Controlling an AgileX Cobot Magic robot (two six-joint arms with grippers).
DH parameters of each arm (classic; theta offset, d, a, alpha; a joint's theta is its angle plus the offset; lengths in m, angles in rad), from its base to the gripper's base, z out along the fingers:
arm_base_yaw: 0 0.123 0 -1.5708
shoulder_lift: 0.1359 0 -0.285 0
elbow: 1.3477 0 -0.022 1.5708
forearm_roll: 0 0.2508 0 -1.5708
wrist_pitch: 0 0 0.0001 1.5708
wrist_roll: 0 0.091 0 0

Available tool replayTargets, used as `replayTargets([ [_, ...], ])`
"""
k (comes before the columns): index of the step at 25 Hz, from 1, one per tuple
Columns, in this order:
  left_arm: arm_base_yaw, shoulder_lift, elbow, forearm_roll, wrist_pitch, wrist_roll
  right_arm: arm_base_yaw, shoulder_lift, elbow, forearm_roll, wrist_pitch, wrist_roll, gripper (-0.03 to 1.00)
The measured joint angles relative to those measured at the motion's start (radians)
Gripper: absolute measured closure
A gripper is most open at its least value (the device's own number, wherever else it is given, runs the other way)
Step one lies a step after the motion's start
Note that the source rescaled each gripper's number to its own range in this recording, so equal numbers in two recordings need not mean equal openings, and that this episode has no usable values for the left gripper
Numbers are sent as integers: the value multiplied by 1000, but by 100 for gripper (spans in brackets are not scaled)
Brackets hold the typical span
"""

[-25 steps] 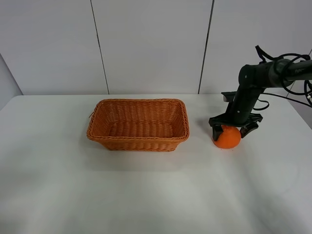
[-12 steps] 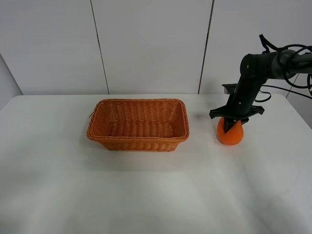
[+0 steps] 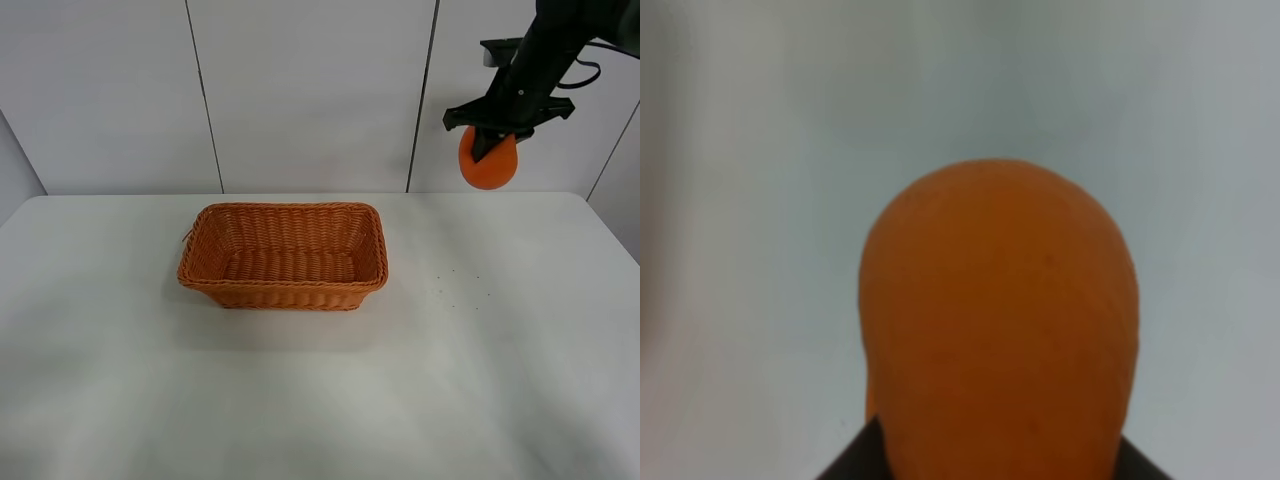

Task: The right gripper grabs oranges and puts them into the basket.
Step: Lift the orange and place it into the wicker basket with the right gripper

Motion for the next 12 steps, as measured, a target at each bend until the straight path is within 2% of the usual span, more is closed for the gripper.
replayTargets([
  [4,0,0,0,0,0,0,109,0,-46,-10,4,0,97],
  [8,0,0,0,0,0,0,254,7,-63,-20,-1,0,97],
  [12,0,0,0,0,0,0,379,57,-68,-29,-73,14,97],
])
